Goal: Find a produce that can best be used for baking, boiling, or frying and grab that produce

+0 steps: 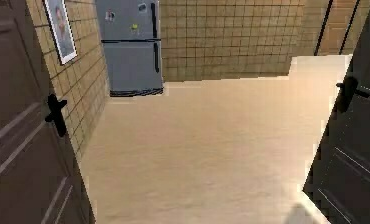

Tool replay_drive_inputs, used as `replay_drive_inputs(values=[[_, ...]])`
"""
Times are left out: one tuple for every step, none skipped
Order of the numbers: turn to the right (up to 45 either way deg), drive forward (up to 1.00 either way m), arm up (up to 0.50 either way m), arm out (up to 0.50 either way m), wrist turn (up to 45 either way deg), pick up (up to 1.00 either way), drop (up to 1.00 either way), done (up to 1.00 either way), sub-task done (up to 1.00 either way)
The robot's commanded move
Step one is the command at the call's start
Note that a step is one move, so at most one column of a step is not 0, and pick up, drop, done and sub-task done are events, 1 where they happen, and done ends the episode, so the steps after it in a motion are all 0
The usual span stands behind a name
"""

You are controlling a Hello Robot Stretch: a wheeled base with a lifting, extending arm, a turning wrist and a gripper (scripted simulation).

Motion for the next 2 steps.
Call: replay_drive_inputs(values=[[45.0,0.0,0.0,0.0,0.0,0.0,0.0,0.0,0.0],[33.0,0.0,0.0,0.0,0.0,0.0,0.0,0.0,0.0]])
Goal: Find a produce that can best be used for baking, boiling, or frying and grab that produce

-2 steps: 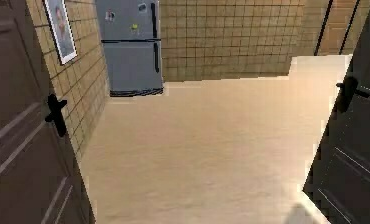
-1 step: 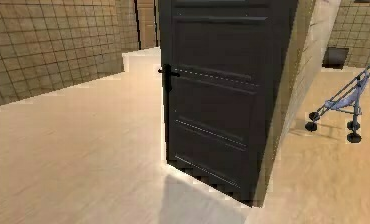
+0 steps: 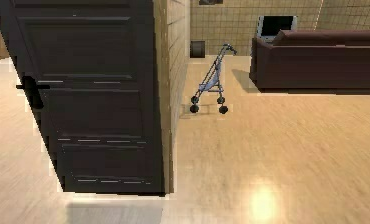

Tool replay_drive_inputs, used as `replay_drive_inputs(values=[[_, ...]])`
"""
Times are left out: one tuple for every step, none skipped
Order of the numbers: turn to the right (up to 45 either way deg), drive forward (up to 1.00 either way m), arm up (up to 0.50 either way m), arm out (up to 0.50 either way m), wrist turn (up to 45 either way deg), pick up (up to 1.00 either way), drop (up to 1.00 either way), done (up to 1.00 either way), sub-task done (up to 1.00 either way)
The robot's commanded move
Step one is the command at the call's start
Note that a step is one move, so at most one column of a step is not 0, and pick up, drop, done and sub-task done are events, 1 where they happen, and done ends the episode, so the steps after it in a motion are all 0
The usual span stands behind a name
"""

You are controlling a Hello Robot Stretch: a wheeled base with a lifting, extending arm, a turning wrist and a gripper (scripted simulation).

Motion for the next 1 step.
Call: replay_drive_inputs(values=[[3.0,0.0,0.0,0.0,0.0,0.0,0.0,0.0,0.0]])
